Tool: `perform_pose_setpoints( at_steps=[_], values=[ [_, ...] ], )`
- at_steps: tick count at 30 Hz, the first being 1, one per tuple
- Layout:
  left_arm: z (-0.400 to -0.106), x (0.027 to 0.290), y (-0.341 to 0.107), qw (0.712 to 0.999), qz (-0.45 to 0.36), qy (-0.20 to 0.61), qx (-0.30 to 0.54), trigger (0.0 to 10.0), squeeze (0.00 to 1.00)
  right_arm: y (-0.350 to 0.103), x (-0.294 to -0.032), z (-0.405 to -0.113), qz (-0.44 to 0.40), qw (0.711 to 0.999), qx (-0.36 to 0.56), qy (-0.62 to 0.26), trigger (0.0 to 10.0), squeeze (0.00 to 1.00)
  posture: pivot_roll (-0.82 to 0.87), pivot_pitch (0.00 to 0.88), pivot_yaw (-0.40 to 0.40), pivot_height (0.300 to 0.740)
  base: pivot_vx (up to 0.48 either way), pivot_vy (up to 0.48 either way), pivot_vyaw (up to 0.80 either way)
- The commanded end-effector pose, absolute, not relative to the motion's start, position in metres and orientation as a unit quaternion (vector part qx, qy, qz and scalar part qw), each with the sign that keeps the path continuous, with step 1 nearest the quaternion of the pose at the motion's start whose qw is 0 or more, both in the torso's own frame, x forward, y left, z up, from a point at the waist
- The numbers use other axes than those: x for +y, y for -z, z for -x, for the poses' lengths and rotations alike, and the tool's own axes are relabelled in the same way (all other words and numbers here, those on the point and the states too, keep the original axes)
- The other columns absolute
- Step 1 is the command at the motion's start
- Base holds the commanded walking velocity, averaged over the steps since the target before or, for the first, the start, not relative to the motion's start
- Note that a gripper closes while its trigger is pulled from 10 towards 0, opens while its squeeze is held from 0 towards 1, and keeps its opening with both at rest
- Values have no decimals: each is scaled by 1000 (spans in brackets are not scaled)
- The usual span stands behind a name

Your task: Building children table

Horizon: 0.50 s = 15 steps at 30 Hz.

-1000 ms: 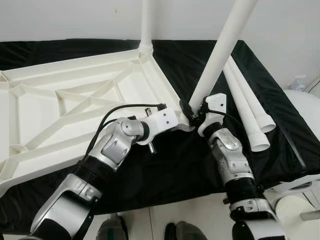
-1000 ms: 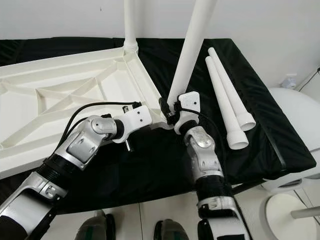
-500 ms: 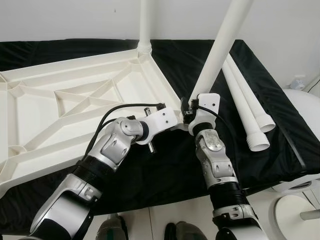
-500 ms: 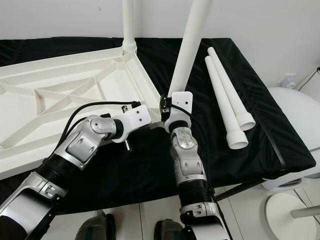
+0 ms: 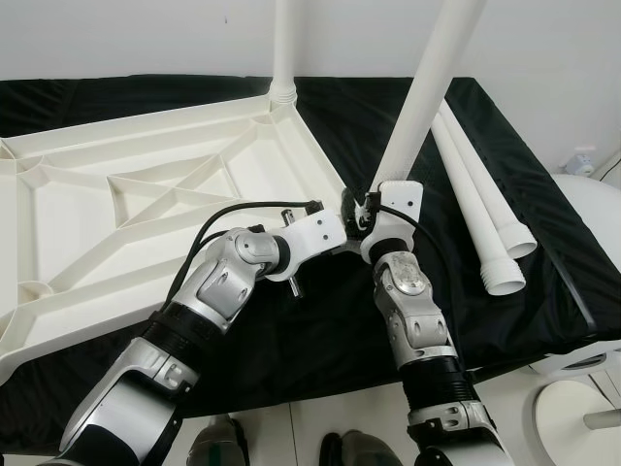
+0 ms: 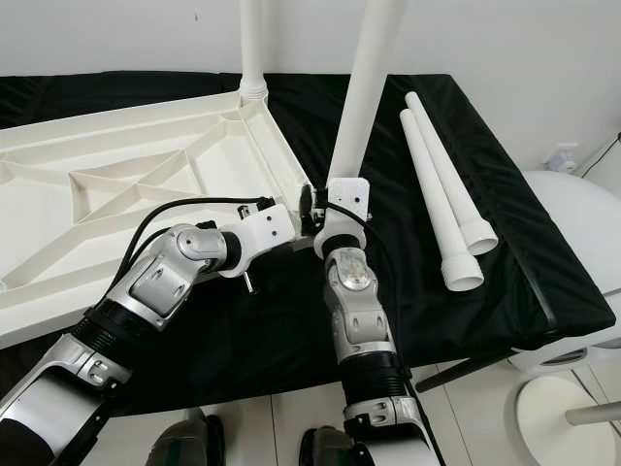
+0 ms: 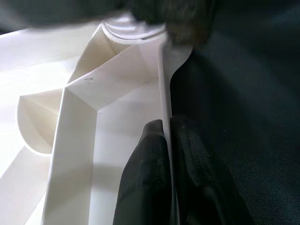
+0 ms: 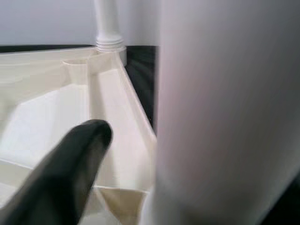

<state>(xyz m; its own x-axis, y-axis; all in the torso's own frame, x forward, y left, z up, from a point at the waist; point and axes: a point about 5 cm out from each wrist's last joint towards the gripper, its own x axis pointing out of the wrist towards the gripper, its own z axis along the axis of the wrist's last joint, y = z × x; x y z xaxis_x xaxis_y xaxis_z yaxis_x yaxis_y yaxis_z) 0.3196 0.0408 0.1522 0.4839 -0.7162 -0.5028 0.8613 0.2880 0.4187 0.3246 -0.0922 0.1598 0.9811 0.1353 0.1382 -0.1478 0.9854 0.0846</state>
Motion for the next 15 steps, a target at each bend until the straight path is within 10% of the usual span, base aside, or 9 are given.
perform_pose_setpoints(
  at_steps=[1, 9, 10, 15],
  values=[
    [-313, 31, -152, 790, -330, 507, 95, 10000, 0, -160, -97, -322, -48, 992, -71, -96, 10000, 1000, 13, 62, -52, 740, 0, 0, 0],
    [-312, 30, -151, 790, -329, 508, 96, 10000, 0, -157, -115, -325, -23, 992, -67, -107, 10000, 1000, 11, 57, -54, 740, 0, 0, 0],
    [-311, 29, -150, 790, -329, 509, 95, 10000, 0, -156, -121, -325, -14, 991, -64, -119, 10000, 0, 11, 55, -55, 740, 0, 0, 0],
    [-311, 28, -150, 790, -328, 510, 94, 10000, 0, -153, -134, -328, 0, 983, -55, -178, 10000, 0, 7, 52, -53, 740, 0, 0, 0]
  ],
)
